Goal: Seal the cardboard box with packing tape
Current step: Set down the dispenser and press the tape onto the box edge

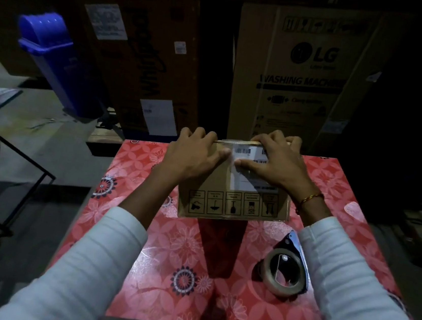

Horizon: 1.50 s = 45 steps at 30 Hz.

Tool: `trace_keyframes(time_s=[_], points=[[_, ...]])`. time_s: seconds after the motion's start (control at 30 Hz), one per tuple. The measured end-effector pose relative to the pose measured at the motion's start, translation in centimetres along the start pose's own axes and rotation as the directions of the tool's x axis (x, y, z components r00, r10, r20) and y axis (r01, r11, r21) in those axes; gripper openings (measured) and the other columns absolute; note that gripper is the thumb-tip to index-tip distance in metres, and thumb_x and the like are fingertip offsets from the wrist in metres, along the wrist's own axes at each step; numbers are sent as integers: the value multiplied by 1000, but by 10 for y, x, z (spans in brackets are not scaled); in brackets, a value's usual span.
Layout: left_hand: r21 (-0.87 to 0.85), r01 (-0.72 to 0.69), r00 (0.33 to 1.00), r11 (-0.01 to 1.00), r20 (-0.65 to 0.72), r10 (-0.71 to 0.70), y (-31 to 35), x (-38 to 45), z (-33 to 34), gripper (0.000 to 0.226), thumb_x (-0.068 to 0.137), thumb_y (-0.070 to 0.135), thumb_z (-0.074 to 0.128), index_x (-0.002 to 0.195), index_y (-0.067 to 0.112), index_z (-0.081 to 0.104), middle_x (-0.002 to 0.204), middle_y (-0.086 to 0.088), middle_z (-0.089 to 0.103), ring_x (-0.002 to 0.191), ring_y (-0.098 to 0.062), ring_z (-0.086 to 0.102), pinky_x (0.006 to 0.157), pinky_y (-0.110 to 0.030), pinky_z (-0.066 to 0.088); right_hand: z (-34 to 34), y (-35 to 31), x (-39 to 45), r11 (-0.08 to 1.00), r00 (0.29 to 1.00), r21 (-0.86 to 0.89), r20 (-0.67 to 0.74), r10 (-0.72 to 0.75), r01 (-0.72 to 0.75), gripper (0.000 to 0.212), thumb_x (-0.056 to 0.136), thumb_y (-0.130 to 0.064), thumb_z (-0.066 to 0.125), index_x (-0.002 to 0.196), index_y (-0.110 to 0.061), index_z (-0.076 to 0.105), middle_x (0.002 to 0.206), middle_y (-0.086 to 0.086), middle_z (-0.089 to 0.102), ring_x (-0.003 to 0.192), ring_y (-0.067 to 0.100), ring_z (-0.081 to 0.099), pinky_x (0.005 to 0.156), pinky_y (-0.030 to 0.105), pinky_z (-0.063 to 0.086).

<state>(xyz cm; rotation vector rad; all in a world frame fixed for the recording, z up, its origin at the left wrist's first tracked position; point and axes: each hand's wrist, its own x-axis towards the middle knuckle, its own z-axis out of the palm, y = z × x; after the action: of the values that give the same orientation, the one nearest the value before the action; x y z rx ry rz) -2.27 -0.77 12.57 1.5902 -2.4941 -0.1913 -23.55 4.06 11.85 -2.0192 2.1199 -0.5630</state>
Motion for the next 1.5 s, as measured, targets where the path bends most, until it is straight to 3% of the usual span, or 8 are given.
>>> trace_keyframes(time_s=[0.17,0.33,0.63,0.83,1.03,1.17,1.3,1.5], points=[[-25,-28,999,999,26,29,-1,-2,-3,59,98,63,28,141,25,42,142,-8,45,129,-33,38,86,-44,35,2,9,0,995,1000,98,-6,-17,18,52,93,-65,53,133,-33,57,127,0,48,129,30,31,90,43,43],[37,7,999,999,53,-9,1,-6,1,80,85,83,31,141,27,42,142,-8,45,125,-35,42,82,-41,33,15,-1,-7,997,986,71,-162,34,-23,63,81,-82,49,116,-32,64,115,-3,53,119,28,37,73,34,42],[63,24,998,998,61,-28,5,-6,-1,87,77,83,49,144,28,39,144,-6,43,129,-33,39,87,-44,37,12,-2,-10,998,992,66,-121,20,-13,47,95,-66,45,123,-32,61,125,-1,51,126,30,34,82,37,38],[56,-13,993,998,119,6,-3,-4,-5,91,76,81,53,148,29,34,149,-6,39,133,-33,37,96,-52,39,25,1,-13,993,973,-117,-223,-61,36,76,81,-86,39,125,-27,59,123,3,52,119,32,39,69,33,46],[32,-32,989,999,146,27,-7,-3,-1,80,87,78,33,149,27,33,152,-8,34,134,-33,35,98,-52,42,21,8,-15,987,983,-137,-149,-104,84,93,67,-92,43,132,-27,55,129,4,50,124,34,35,80,37,51],[-3,58,998,998,23,-58,4,-9,7,77,88,80,22,139,29,47,141,-8,45,128,-32,40,86,-44,39,28,2,-19,994,972,-101,-228,-54,31,79,79,-87,38,126,-27,60,125,1,54,121,31,38,75,33,48],[11,33,997,999,-77,-32,6,-17,16,64,95,70,25,137,28,48,138,-7,47,125,-30,41,79,-38,35,38,-5,-25,996,944,-90,-330,-13,-18,67,89,-80,36,116,-26,64,117,0,58,114,30,42,71,33,44],[-19,-27,998,999,-60,26,2,-19,14,49,101,59,28,139,33,46,136,-5,47,123,-27,41,77,-38,34,30,-2,-27,1000,970,-17,-243,-14,10,47,99,-62,42,124,-27,63,127,0,54,124,30,36,76,32,35]])
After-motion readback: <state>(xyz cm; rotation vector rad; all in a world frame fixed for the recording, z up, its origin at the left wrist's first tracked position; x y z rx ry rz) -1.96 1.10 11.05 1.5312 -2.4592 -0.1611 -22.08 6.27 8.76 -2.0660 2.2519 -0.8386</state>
